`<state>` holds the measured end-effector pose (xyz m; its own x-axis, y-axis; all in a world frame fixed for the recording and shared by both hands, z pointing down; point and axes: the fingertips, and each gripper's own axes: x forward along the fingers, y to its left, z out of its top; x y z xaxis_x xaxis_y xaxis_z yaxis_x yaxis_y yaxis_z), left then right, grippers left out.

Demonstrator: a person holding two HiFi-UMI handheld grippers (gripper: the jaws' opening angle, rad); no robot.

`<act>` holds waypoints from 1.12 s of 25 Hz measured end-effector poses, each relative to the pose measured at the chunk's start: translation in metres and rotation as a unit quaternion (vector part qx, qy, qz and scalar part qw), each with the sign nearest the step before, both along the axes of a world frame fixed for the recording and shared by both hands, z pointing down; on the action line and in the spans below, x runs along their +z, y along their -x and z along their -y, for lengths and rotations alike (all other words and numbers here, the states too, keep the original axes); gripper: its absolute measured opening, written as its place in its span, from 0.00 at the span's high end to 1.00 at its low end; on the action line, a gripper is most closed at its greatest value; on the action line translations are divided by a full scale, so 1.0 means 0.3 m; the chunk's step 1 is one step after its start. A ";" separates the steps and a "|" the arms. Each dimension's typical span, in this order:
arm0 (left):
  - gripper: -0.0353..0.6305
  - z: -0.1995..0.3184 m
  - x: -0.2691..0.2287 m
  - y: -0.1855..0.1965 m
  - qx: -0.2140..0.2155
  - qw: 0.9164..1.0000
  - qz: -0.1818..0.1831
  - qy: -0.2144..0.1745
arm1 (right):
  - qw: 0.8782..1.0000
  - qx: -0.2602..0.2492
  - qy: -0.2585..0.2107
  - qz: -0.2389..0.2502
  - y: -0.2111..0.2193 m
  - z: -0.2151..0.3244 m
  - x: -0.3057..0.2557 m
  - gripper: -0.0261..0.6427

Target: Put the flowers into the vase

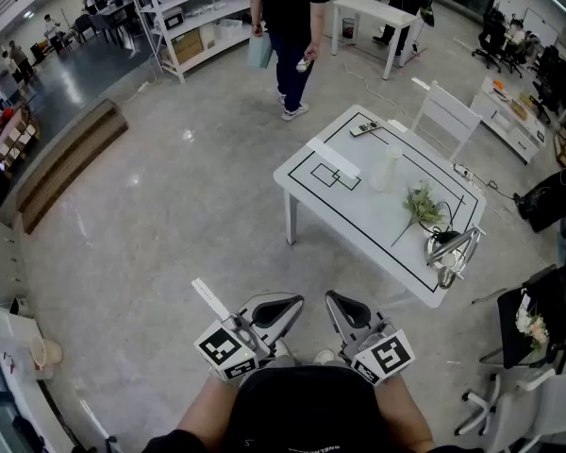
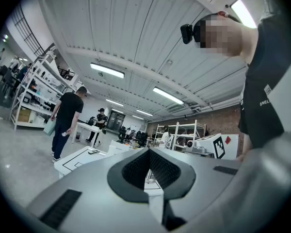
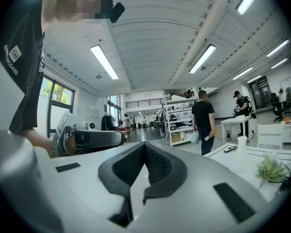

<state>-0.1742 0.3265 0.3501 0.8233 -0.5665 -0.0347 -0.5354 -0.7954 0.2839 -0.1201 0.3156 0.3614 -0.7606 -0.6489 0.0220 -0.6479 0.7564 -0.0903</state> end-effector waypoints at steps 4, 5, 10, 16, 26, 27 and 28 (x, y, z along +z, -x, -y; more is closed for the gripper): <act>0.94 0.015 -0.005 0.028 -0.023 1.000 -0.006 -0.001 | 1.000 0.000 -0.004 0.013 -0.017 -0.010 -0.009 0.95; 0.94 0.016 -0.007 0.031 -0.025 1.000 -0.008 -0.004 | 1.000 0.001 -0.004 0.014 -0.023 -0.011 -0.008 0.95; 0.94 0.016 -0.010 0.032 -0.035 0.999 -0.016 -0.019 | 0.999 0.009 0.011 0.033 -0.056 -0.017 -0.001 0.95; 0.94 0.008 0.002 0.014 -0.007 1.000 -0.029 0.002 | 0.997 0.047 0.037 0.057 -0.101 -0.002 0.019 0.94; 0.94 0.089 0.065 0.118 -0.003 1.000 -0.019 0.016 | 0.991 0.086 0.076 0.068 -0.053 0.073 0.075 0.94; 0.94 0.096 0.072 0.137 -0.002 1.000 -0.021 0.018 | 0.992 0.084 0.076 0.063 -0.034 0.078 0.080 0.94; 0.94 0.102 0.080 0.156 -0.001 1.000 -0.021 0.021 | 0.992 0.084 0.075 0.059 -0.014 0.082 0.084 0.94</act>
